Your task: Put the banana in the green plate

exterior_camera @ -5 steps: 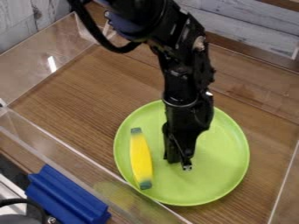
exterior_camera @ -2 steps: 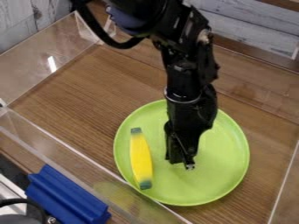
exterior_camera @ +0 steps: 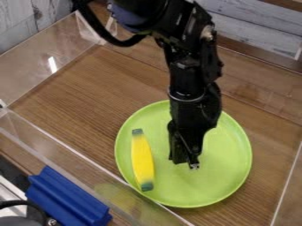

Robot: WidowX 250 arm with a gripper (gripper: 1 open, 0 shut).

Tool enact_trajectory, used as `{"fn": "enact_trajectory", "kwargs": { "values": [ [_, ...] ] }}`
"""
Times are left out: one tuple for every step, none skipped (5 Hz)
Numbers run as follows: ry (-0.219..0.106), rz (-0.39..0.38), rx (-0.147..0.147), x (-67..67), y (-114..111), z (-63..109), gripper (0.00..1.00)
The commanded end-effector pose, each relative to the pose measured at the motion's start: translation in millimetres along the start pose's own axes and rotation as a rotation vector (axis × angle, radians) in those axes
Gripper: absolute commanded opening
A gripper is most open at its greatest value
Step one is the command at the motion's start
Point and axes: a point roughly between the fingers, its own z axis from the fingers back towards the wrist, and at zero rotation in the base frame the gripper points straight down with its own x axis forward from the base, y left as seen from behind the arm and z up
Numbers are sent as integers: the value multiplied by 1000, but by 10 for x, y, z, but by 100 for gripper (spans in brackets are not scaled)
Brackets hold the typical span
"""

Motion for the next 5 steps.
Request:
{"fn": "enact_trajectory", "kwargs": {
  "values": [
    [-58, -9, 36, 109, 16, 160, 0],
    [-61, -7, 32, 114, -1, 158, 0],
    [-63, -5, 29, 118, -17, 154, 0],
    [-66, -2, 26, 123, -32, 155, 0],
    [-68, 0, 24, 127, -46, 145, 0]
  ]
}}
